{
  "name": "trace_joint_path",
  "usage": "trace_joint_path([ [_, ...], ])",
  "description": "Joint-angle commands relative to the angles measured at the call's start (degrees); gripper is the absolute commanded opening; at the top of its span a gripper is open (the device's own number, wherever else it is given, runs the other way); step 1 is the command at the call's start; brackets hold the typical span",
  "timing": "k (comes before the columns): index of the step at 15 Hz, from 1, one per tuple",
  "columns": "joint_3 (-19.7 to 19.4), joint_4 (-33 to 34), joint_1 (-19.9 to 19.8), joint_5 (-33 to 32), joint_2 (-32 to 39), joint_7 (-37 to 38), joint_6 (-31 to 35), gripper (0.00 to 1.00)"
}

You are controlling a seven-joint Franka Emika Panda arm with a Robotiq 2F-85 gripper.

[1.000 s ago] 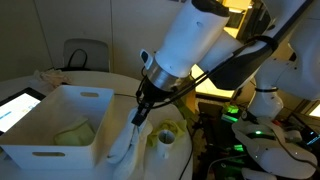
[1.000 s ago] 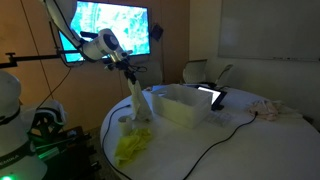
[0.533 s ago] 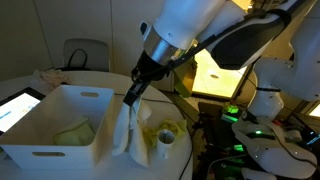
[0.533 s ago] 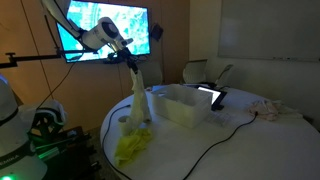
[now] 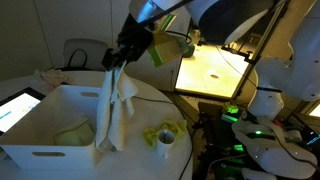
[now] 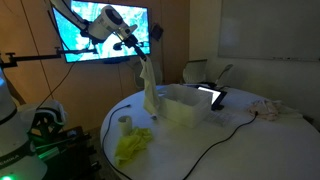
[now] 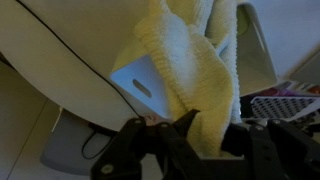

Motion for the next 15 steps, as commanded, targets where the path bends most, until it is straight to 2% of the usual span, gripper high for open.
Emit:
trace_joint_path([
  [1,1.13,7.27,-1.99,-4.96,2.74,8.19,-2.95,0.0],
  [4,0.84,12.17,-2.15,-7.94,5.27,13.38,-4.12,0.0],
  [10,-0.17,22.7,-0.49,-17.11,12.33,28.76,-6.28,0.0],
  [15,-1.05,29.99,0.85,-22.34,17.09,40.23,-8.37,0.0],
])
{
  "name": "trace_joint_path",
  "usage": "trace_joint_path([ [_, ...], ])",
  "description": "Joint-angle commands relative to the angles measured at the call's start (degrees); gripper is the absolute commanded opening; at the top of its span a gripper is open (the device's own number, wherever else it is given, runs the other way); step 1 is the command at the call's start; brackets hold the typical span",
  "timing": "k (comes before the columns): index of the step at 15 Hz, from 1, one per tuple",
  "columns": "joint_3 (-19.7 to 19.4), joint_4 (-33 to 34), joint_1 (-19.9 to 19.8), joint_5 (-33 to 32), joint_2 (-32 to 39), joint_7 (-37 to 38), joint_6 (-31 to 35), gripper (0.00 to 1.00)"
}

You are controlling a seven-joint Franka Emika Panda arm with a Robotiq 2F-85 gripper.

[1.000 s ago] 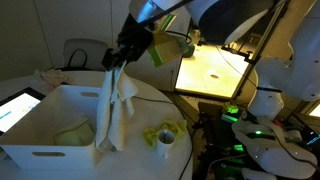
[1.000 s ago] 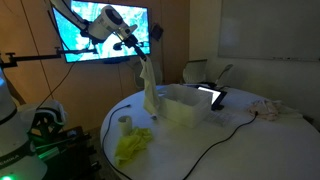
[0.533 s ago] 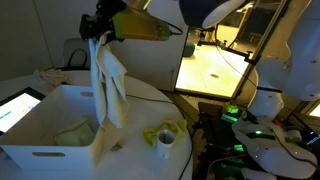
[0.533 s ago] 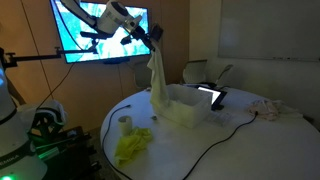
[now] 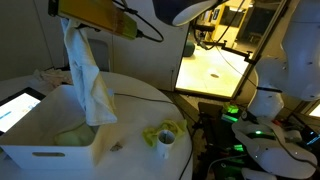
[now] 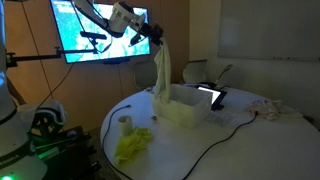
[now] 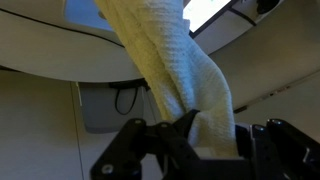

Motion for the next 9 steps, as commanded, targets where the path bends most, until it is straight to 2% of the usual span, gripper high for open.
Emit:
trace_joint_path([
  [1,-1.14,7.42,1.66,-4.52,4.23,8.45,-2.87,0.0],
  [5,-1.9,11.0,1.79,-5.61,6.35,17.39,-4.09,0.0],
  [9,-2.73,13.41,1.85,-6.09,8.27,22.4,-3.89,0.0],
])
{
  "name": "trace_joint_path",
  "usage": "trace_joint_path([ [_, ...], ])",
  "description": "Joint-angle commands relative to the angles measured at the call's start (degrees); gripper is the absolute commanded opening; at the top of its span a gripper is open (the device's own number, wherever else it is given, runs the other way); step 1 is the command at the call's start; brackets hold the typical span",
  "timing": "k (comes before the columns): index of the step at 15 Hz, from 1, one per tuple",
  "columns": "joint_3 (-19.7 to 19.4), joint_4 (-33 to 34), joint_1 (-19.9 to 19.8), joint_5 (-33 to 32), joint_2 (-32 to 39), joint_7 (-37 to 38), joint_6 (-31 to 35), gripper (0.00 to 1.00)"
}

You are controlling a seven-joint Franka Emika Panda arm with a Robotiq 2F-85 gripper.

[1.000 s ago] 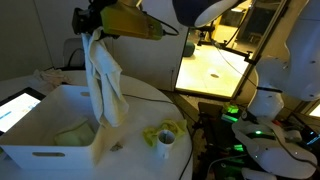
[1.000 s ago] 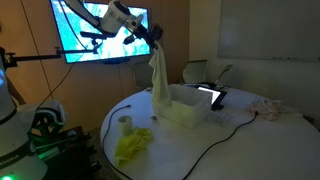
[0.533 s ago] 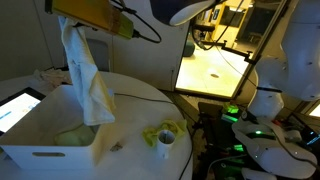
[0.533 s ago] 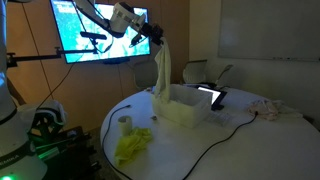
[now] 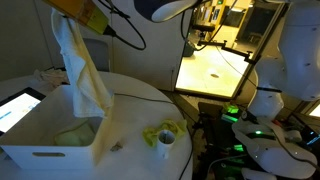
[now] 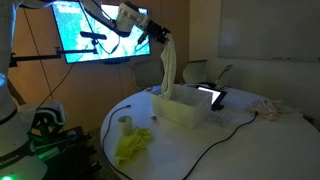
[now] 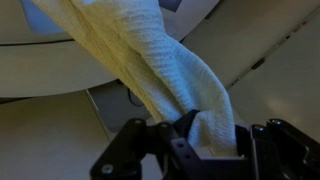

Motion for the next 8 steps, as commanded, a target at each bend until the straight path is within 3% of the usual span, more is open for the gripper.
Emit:
trace_joint_path([
  [1,-1.22,4.75,1.21,-2.69,2.97,5.49,-1.14,0.0],
  [5,-1.2,5.81,1.44,-3.92,3.68,9.82,0.89,0.0],
  [8,-0.55,7.5,1.49,-2.52,5.57,7.81,1.7,0.0],
])
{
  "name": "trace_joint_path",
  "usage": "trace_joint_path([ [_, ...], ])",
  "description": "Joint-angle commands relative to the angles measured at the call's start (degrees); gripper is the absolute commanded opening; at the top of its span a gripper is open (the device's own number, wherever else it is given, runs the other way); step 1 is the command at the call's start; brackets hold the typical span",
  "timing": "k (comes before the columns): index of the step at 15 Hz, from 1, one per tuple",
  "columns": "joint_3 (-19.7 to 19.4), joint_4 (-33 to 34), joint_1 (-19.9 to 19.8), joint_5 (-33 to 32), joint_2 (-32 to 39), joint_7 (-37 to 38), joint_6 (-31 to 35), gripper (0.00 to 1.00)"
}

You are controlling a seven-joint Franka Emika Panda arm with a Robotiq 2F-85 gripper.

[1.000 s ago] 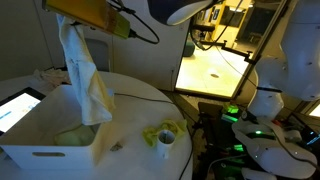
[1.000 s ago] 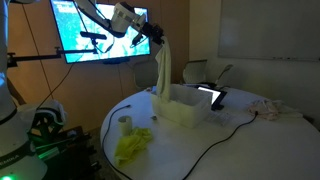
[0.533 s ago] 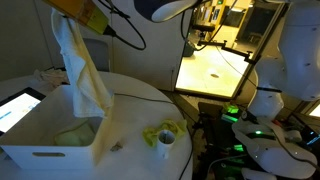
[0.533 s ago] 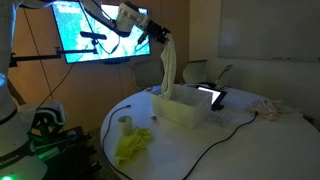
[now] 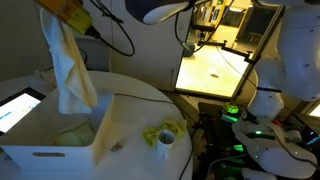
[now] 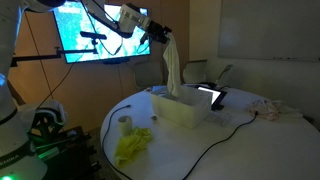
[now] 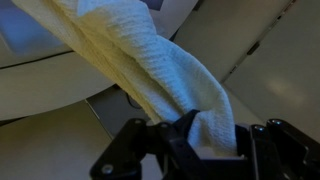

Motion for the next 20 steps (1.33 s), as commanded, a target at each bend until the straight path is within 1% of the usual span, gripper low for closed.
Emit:
trace_joint_path([
  [1,0.19,4.29,0.49,0.09,3.51,-1.57,1.12,0.0],
  [3,0.68,5.38,0.34,1.88,5.96,-7.17,-0.41,0.01],
  [4,0.53,5.97,0.54,2.41,7.43,-9.26,-1.6,0.25],
  [5,0.24,6.3,0.71,2.96,8.85,-12.13,-3.33,0.26],
  [6,0.31,6.35,0.51,3.97,10.06,-15.32,-3.77,0.29],
  [8,0.11,6.25,-0.03,6.4,11.74,-20.88,-4.65,0.45],
  [10,0.15,4.84,-0.81,9.26,11.7,-26.56,-4.67,0.61],
  [11,-0.1,3.52,-1.01,10.28,10.87,-28.36,-4.68,0.67],
  [12,-0.17,2.27,-1.38,11.48,9.97,-30.79,-4.28,0.76],
  [14,0.05,-0.61,-2.47,14.88,7.55,-36.29,-3.86,0.89],
  [15,0.19,-2.49,-3.03,16.94,6.09,-39.2,-3.49,0.98],
  [17,0.47,-7.06,-4.5,21.55,2.76,-45.67,-2.12,1.0],
  [18,0.9,-9.94,-5.41,24.63,0.82,-50.06,-1.69,1.0],
  [20,0.59,-15.14,-6.35,29.66,-2.51,-57.22,-1.68,1.0],
])
